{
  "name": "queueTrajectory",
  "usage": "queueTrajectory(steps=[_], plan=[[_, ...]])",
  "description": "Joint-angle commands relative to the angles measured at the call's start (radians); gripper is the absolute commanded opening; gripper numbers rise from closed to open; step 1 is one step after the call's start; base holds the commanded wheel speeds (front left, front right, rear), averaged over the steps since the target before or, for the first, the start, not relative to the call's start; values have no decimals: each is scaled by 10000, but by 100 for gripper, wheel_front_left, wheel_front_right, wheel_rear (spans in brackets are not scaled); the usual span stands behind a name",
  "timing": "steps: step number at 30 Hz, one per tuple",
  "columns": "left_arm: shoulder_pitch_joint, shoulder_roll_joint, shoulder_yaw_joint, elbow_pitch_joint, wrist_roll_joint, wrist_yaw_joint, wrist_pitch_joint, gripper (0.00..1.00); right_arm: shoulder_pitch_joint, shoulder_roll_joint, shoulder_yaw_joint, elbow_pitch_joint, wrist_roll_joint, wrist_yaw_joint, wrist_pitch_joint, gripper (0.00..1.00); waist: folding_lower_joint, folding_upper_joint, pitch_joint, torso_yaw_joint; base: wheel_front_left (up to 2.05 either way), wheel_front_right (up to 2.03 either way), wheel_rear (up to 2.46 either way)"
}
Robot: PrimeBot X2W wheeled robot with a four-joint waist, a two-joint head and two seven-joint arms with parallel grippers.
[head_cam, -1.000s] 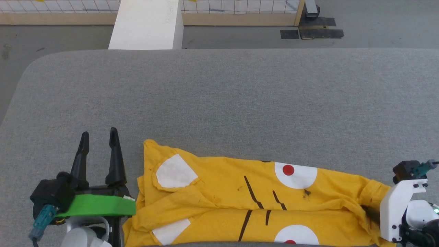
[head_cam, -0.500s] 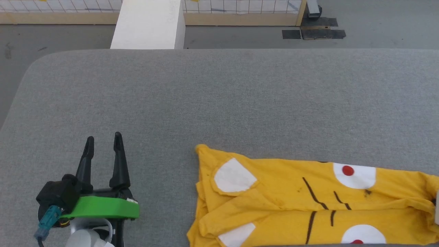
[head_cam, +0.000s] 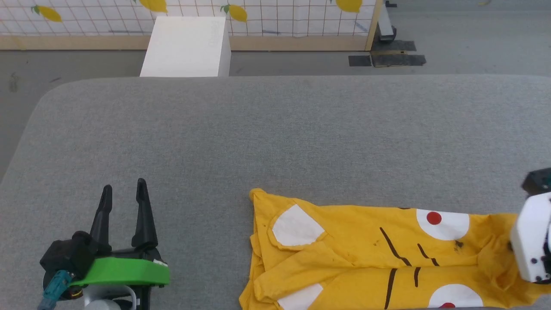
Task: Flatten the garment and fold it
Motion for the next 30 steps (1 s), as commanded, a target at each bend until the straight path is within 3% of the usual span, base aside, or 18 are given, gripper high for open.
queueTrajectory(steps=[1,5,11,23,30], plan=[[101,-50,9,-52,4,-73,-37,100,178,-15,239,-518,304,-17,235,0,0,-1,-44,-53,0,0,0],[89,-64,-31,-65,10,-82,-37,100,221,225,903,-1781,848,-17,438,0,0,-1,5,-26,0,0,0],[63,-74,-29,-154,43,-77,-38,100,-246,1363,2073,-1950,1388,-17,-20,0,0,-1,113,129,0,0,0],[2,-80,-383,-34,-172,-16,-38,100,-1681,3366,4444,85,1253,-17,-1865,0,0,-1,301,909,0,0,0],[-98,-80,-524,-6,-238,-28,-38,100,-2381,4064,5176,1467,1334,-17,-2652,0,0,-1,493,1372,0,0,0]])
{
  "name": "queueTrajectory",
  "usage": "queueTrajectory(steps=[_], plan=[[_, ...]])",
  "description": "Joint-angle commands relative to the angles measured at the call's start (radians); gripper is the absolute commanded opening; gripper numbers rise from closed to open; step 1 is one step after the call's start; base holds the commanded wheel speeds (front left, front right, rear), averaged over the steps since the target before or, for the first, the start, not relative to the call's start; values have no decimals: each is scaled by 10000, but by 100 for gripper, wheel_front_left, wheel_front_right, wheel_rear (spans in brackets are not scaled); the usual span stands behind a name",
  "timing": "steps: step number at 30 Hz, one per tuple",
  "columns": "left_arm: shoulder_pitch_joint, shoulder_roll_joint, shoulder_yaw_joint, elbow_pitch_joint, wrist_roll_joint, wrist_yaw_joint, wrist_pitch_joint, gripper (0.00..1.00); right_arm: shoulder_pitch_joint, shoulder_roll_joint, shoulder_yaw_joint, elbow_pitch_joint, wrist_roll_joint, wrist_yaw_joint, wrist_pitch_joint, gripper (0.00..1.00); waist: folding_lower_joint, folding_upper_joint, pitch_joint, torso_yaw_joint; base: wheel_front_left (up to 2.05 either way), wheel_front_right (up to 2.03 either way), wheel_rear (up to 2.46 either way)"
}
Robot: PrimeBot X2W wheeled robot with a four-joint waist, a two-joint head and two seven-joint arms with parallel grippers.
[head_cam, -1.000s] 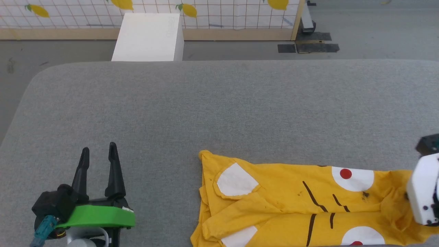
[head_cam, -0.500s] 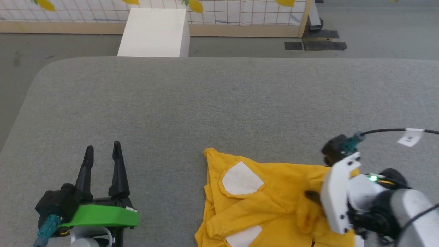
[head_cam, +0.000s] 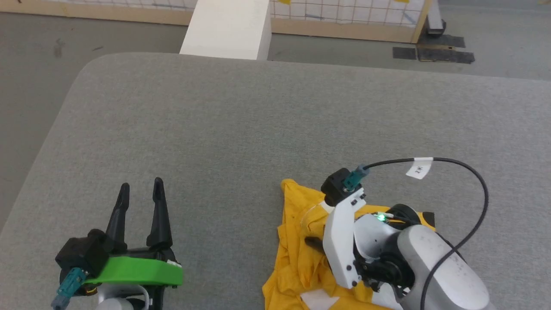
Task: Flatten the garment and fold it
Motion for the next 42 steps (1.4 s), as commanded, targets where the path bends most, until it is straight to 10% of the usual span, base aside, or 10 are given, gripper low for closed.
queueTrajectory(steps=[1,8,10,24,32,42], plan=[[-91,-25,-33,3,-69,10,-36,100,-231,87,80,269,-38,-15,-219,0,-1,0,150,192,0,0,0],[-139,-25,-109,53,-139,74,-36,100,-695,412,596,1987,-276,-15,-1151,0,-1,0,319,329,0,0,0],[-137,-25,-120,84,-124,71,-36,100,-834,475,816,2306,-318,-15,-1449,100,-1,0,316,319,0,0,0],[129,-25,-41,311,147,0,-36,100,-1368,82,1561,335,1227,-15,-2765,100,-1,0,-543,-666,0,0,0],[335,-24,156,185,428,111,-36,100,215,-1134,-1067,-1127,-671,-15,-2772,100,-1,0,-749,-1373,0,0,0],[184,-25,100,161,496,164,-36,100,2865,-487,-3629,-1801,-2822,-15,-1472,100,-1,0,-402,-1569,0,0,0]])
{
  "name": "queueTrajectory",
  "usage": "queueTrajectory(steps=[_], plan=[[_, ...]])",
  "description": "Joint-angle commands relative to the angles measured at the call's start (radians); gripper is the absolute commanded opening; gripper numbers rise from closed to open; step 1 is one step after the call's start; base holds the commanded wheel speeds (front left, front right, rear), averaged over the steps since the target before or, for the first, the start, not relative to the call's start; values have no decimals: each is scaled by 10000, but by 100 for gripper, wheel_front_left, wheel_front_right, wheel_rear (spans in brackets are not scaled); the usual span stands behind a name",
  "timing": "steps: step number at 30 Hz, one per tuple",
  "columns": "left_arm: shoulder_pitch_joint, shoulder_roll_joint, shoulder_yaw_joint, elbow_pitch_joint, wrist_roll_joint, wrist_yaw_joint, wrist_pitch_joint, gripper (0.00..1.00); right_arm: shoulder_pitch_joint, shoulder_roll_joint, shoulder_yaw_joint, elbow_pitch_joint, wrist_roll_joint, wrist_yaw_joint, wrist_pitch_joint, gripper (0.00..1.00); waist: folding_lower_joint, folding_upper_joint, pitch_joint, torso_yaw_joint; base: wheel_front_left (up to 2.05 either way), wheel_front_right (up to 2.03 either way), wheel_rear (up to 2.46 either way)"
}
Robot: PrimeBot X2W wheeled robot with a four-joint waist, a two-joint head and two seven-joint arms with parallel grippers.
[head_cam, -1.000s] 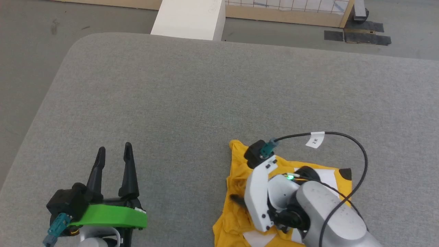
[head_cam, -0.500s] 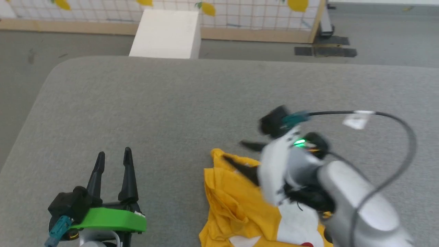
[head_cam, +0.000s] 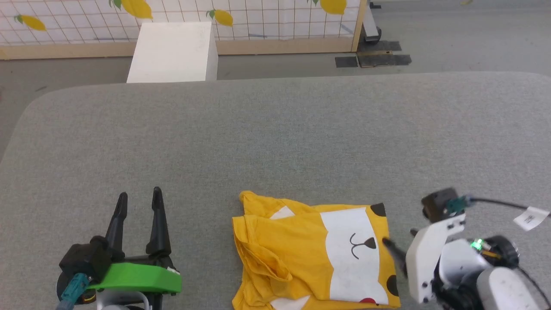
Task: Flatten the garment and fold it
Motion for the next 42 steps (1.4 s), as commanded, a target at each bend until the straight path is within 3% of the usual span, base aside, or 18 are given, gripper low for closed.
queueTrajectory(steps=[1,8,17,19,20,28,35,42], plan=[[-64,-17,-28,16,20,25,-36,100,170,189,-67,0,-219,-15,84,100,0,0,114,41,0,0,0],[-187,-18,-82,83,-94,24,-36,100,372,720,-198,781,-665,-15,48,100,0,0,373,282,0,0,0],[-316,-18,-115,224,-182,1,-36,100,22,845,-291,2462,-1063,-15,-287,100,0,0,529,547,0,0,0],[-348,-18,-127,255,-186,0,-36,100,-66,819,-327,2738,-1060,-15,-359,20,0,0,530,584,0,0,0],[-367,-18,-143,273,-194,-1,-36,100,-120,796,-309,2845,-1041,-15,-438,0,0,0,518,605,0,0,0],[-563,-18,-307,350,-217,-11,-36,100,-835,31,1035,2303,-341,-15,-532,0,0,0,407,296,0,0,0],[-517,-18,-53,139,-156,28,-36,100,-2193,-1939,2749,1037,690,-15,402,0,0,0,802,-1433,0,0,0],[-1001,61,-50,-107,-17,7,-36,100,-3362,-3531,2624,1128,1224,-15,671,0,0,0,1798,-3149,0,0,0]])
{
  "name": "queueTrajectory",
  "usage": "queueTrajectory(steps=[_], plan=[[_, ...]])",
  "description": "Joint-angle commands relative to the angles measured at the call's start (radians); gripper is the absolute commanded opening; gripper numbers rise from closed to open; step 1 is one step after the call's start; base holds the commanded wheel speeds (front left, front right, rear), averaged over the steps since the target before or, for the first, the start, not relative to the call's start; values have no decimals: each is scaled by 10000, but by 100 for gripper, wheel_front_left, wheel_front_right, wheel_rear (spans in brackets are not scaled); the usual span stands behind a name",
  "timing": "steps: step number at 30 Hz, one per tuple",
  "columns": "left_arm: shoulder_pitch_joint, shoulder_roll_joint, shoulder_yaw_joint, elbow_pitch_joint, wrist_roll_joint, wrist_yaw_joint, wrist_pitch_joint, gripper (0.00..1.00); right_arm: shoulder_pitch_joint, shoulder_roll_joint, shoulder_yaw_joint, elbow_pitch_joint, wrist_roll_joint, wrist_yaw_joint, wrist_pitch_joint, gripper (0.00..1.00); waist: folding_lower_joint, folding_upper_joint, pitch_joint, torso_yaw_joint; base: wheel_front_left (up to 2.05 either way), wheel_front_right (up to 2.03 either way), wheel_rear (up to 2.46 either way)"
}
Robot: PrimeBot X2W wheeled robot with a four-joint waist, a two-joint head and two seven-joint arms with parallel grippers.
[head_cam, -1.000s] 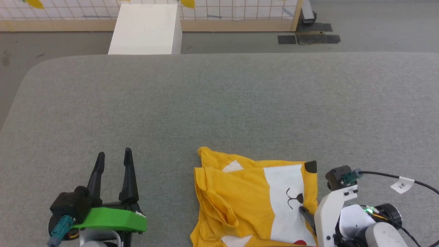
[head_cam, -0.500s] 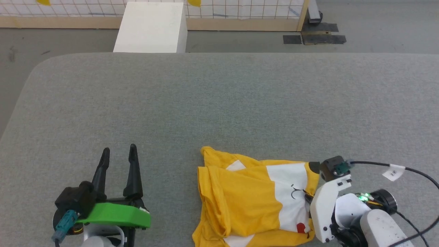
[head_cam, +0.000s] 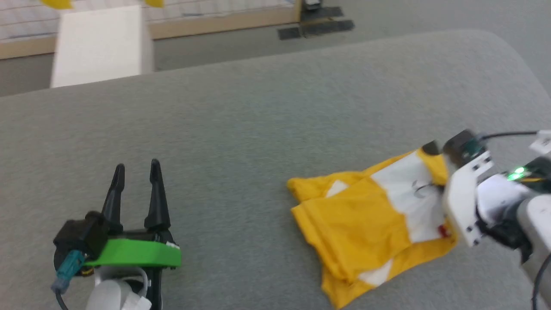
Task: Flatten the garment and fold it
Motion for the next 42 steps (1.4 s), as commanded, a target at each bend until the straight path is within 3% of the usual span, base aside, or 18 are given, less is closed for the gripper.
queueTrajectory(steps=[1,10,16,25,26,27,31,35,42], plan=[[-278,92,-28,-77,84,6,-36,100,-329,-165,-167,193,29,-19,-78,0,0,-1,1180,-1625,0,0,0],[-1035,678,-114,-778,506,109,453,100,-1690,-791,-1977,2100,-655,-19,-1133,0,0,-1,2654,-2151,0,0,0],[-1229,1043,-82,-1550,728,236,1030,100,-2430,-918,-3277,3524,-1484,-19,-1931,0,0,-1,3457,-1789,0,0,0],[-1139,1316,19,-2388,854,414,1444,100,-3192,-626,-6340,5269,-3085,-19,-2609,0,0,-1,3939,-1155,0,0,0],[-1103,1332,27,-2407,849,417,1454,100,-3222,-553,-6461,5358,-3199,-19,-2642,35,0,-1,3927,-1128,0,0,0],[-1056,1329,47,-2416,829,440,1452,100,-3261,-488,-6614,5444,-3321,-19,-2710,100,0,-1,3892,-1102,0,0,0],[-874,1226,111,-2256,688,542,1257,100,-3426,-419,-7136,5634,-3593,-19,-3602,100,0,-1,3401,-1007,0,0,0],[-770,1108,233,-1920,476,593,965,100,-3559,-581,-6474,5191,-3174,-19,-4343,100,0,-1,2742,-959,0,0,0],[-457,713,584,-1248,27,844,419,100,-3766,-195,-4809,2951,-664,-19,-6618,100,0,-1,1325,-619,0,0,0]])
